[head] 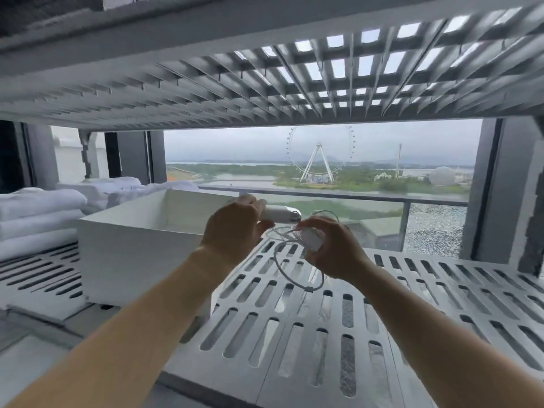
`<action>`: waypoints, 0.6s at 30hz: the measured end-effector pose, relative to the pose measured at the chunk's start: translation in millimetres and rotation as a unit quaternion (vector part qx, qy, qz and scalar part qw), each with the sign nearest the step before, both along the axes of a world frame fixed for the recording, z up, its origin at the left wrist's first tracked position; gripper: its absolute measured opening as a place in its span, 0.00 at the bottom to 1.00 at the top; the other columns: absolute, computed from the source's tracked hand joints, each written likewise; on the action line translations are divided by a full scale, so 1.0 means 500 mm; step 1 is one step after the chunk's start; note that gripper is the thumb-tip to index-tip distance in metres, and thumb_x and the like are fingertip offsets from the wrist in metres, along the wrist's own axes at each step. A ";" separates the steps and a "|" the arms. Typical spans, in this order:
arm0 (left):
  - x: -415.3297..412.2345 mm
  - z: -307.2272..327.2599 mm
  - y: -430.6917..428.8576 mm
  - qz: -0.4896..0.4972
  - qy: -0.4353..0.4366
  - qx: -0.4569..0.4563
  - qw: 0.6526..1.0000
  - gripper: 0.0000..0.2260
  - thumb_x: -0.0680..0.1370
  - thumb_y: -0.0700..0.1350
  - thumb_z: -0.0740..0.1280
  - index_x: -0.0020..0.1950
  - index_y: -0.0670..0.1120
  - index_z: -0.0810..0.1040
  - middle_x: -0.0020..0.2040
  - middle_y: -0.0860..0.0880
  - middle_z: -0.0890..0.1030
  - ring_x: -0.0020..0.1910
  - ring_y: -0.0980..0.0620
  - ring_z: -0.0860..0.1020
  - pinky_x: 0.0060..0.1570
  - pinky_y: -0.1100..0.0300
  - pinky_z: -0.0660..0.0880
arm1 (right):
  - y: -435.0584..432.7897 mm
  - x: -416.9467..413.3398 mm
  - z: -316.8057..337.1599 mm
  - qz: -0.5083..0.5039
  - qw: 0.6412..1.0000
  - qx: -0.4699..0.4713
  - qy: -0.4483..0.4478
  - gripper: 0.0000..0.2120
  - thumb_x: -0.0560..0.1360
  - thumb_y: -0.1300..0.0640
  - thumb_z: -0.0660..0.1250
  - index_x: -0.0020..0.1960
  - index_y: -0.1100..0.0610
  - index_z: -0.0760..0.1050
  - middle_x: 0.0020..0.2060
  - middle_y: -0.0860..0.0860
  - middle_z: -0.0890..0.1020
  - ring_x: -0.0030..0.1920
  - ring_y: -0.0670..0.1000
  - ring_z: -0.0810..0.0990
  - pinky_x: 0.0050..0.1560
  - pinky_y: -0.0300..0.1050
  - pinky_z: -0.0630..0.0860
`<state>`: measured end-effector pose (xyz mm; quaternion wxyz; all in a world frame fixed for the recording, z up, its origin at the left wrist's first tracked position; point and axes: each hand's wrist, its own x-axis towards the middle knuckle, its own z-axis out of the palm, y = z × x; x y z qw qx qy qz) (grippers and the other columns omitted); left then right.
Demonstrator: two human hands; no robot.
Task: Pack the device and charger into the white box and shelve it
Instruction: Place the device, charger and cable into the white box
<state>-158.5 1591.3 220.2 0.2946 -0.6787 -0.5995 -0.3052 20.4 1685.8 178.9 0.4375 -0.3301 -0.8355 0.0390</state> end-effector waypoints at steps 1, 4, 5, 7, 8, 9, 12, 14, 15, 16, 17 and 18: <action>-0.016 0.008 -0.005 0.001 -0.004 0.007 1.000 0.19 0.75 0.52 0.66 0.63 0.44 0.74 0.57 0.46 0.79 0.55 0.46 0.76 0.54 0.52 0.75 | -0.004 -0.014 0.010 -0.002 1.000 0.009 0.012 0.25 0.59 0.63 0.73 0.54 0.45 0.78 0.53 0.48 0.79 0.46 0.45 0.74 0.43 0.32 0.70; -0.073 0.032 -0.019 0.005 -0.012 0.011 1.000 0.20 0.75 0.52 0.66 0.64 0.44 0.74 0.59 0.45 0.78 0.57 0.45 0.76 0.56 0.51 0.75 | -0.016 -0.067 0.038 0.001 0.999 0.035 0.041 0.25 0.59 0.64 0.71 0.53 0.45 0.78 0.53 0.46 0.79 0.47 0.44 0.75 0.44 0.22 0.64; -0.095 0.041 -0.023 0.006 -0.012 0.010 1.000 0.20 0.76 0.52 0.65 0.64 0.43 0.73 0.59 0.45 0.78 0.57 0.45 0.76 0.57 0.50 0.74 | -0.021 -0.088 0.049 0.006 0.998 0.046 0.053 0.26 0.59 0.65 0.71 0.53 0.45 0.78 0.52 0.46 0.79 0.48 0.44 0.75 0.45 0.19 0.63; -0.143 0.056 -0.032 0.005 -0.017 0.009 1.000 0.20 0.76 0.52 0.65 0.64 0.43 0.73 0.58 0.44 0.78 0.57 0.44 0.75 0.57 0.50 0.73 | -0.030 -0.133 0.072 0.016 0.995 0.069 0.072 0.25 0.58 0.65 0.70 0.53 0.47 0.79 0.51 0.45 0.79 0.48 0.43 0.75 0.49 0.22 0.66; -0.168 0.063 -0.036 0.007 -0.021 0.011 1.000 0.20 0.76 0.51 0.65 0.64 0.43 0.73 0.59 0.44 0.78 0.57 0.43 0.75 0.57 0.50 0.73 | -0.035 -0.153 0.083 0.021 0.994 0.077 0.080 0.25 0.59 0.66 0.70 0.53 0.47 0.79 0.51 0.45 0.79 0.49 0.44 0.76 0.51 0.28 0.68; -0.193 0.068 -0.040 0.010 -0.025 0.013 1.000 0.20 0.76 0.51 0.65 0.64 0.42 0.73 0.59 0.43 0.78 0.57 0.43 0.75 0.57 0.50 0.73 | -0.039 -0.174 0.093 0.028 0.992 0.084 0.085 0.25 0.59 0.66 0.70 0.53 0.48 0.79 0.52 0.45 0.79 0.50 0.44 0.76 0.52 0.32 0.70; -0.273 0.079 -0.048 0.021 -0.041 0.013 0.999 0.20 0.76 0.50 0.66 0.64 0.41 0.73 0.59 0.42 0.78 0.57 0.42 0.75 0.56 0.52 0.71 | -0.049 -0.233 0.116 0.034 0.990 0.100 0.091 0.25 0.58 0.66 0.70 0.52 0.48 0.78 0.52 0.44 0.78 0.50 0.44 0.76 0.49 0.31 0.70; -0.322 0.085 -0.045 0.025 -0.050 0.006 0.998 0.20 0.76 0.50 0.66 0.64 0.42 0.73 0.59 0.42 0.77 0.58 0.42 0.75 0.57 0.51 0.71 | -0.054 -0.273 0.127 0.039 0.988 0.118 0.094 0.26 0.57 0.67 0.71 0.52 0.49 0.79 0.51 0.44 0.78 0.49 0.44 0.76 0.49 0.27 0.68; -0.343 0.087 -0.042 0.027 -0.053 0.003 0.998 0.20 0.76 0.51 0.66 0.64 0.42 0.73 0.60 0.42 0.77 0.58 0.42 0.75 0.57 0.51 0.71 | -0.055 -0.293 0.131 0.042 0.987 0.122 0.093 0.26 0.57 0.67 0.71 0.52 0.49 0.79 0.50 0.45 0.78 0.49 0.44 0.75 0.49 0.25 0.67; -0.362 0.088 -0.038 0.029 -0.056 0.001 0.998 0.20 0.76 0.51 0.66 0.65 0.42 0.73 0.60 0.42 0.77 0.58 0.42 0.75 0.57 0.52 0.70 | -0.056 -0.312 0.132 0.040 0.988 0.120 0.086 0.25 0.57 0.67 0.71 0.52 0.50 0.79 0.51 0.45 0.79 0.49 0.43 0.76 0.50 0.24 0.66; -0.381 0.088 -0.033 0.029 -0.059 -0.001 0.998 0.20 0.76 0.51 0.66 0.64 0.42 0.73 0.59 0.41 0.77 0.58 0.41 0.75 0.56 0.52 0.70 | -0.057 -0.333 0.131 0.033 0.990 0.114 0.074 0.25 0.57 0.67 0.71 0.52 0.50 0.79 0.51 0.46 0.80 0.50 0.43 0.76 0.50 0.24 0.66; -0.399 0.087 -0.028 0.029 -0.062 -0.006 0.998 0.20 0.76 0.51 0.66 0.64 0.42 0.74 0.58 0.41 0.78 0.57 0.41 0.75 0.55 0.52 0.71 | -0.057 -0.353 0.129 0.026 0.992 0.107 0.059 0.25 0.57 0.66 0.71 0.52 0.50 0.79 0.52 0.47 0.80 0.50 0.44 0.76 0.50 0.25 0.66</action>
